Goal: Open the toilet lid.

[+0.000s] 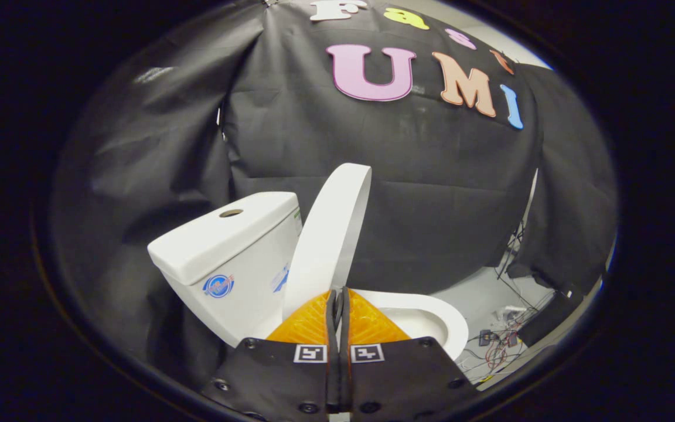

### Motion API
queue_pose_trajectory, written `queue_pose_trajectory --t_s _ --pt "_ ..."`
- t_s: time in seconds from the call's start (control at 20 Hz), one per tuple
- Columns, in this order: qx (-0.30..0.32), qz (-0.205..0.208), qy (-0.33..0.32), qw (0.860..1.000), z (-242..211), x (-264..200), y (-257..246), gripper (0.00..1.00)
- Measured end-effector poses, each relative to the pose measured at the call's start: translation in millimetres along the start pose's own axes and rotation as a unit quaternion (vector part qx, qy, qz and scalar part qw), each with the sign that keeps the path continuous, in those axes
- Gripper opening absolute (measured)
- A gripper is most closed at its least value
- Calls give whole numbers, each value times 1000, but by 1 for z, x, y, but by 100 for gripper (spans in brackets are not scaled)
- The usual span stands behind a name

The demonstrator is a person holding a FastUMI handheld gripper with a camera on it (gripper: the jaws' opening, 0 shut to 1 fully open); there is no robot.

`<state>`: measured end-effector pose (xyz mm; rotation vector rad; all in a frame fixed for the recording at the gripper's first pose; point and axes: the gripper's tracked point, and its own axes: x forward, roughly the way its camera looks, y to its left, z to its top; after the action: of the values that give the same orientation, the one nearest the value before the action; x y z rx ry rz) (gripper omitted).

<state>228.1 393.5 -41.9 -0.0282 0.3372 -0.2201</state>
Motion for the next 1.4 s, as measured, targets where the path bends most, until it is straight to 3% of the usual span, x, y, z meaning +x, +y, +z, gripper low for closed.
queue_pose_trajectory --t_s 0.85,1.4 --pt "-24 51 -14 998 11 11 65 1" --pt "-59 52 -22 997 16 27 94 1"
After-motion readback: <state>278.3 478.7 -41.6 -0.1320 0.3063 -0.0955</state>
